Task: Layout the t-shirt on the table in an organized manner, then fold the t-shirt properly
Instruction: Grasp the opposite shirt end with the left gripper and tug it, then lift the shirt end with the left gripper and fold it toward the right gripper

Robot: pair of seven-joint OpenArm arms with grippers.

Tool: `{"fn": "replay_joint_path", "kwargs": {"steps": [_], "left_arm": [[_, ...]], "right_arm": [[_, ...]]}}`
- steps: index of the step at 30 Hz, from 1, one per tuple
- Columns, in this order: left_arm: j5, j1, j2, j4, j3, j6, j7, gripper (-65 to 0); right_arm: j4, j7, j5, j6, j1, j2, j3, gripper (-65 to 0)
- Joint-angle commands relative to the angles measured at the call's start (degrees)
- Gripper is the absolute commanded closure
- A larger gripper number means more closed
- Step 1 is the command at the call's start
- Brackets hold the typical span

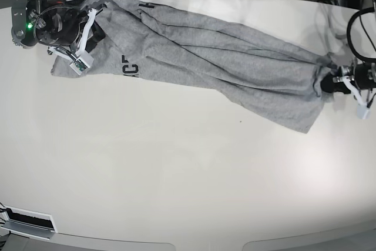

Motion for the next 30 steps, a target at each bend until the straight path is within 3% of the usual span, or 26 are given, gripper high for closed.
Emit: {"fn": "replay_joint_path", "kwargs": {"steps": [1,6,10,12,17,19,24,30], "left_arm": [[-1.5,-1.8,-2.6,0.8,-0.5,-0.3,-1.1,0.0],[-2.0,-2.0,-6.0,2.6,-0.5,-0.3,-0.5,0.0],[-5.0,-2.0,-7.1,3.0,-0.5,-0.3,3.2,0.0],[-9.5,-2.0,-7.7,3.4,-0.5,-0.3,5.7,0.0],[-31.1,-2.0,-7.3,8.9,-0.5,-0.3,19.4,0.0],[-32.2,-1.9,-7.0,13.0,-0.5,-0.3,24.1,0.0],[-32.2,0.0,-4.8,26.6,-0.5,-0.3,25.4,0.0],[-32.2,5.3,3.4,42.6,-0.3,-0.3,25.4,0.0]], "right_arm": [[0.9,0.4,0.9,1.1,0.3,0.7,0.3,0.0],[2.7,0.4,4.9,1.8,0.3,0.6,0.3,0.0],[4.8,0.4,7.8,1.8,0.3,0.6,0.3,0.0],[5.4,0.4,8.2,1.8,0.6,0.5,0.3,0.0],[5.5,0.4,8.0,1.8,1.9,0.5,0.3,0.0],[5.5,0.7,8.0,1.8,2.1,0.5,0.3,0.0],[5.5,1.1,8.0,1.8,2.1,0.5,0.3,0.0],[5.5,1.2,8.0,1.8,2.0,0.2,0.3,0.0]]}}
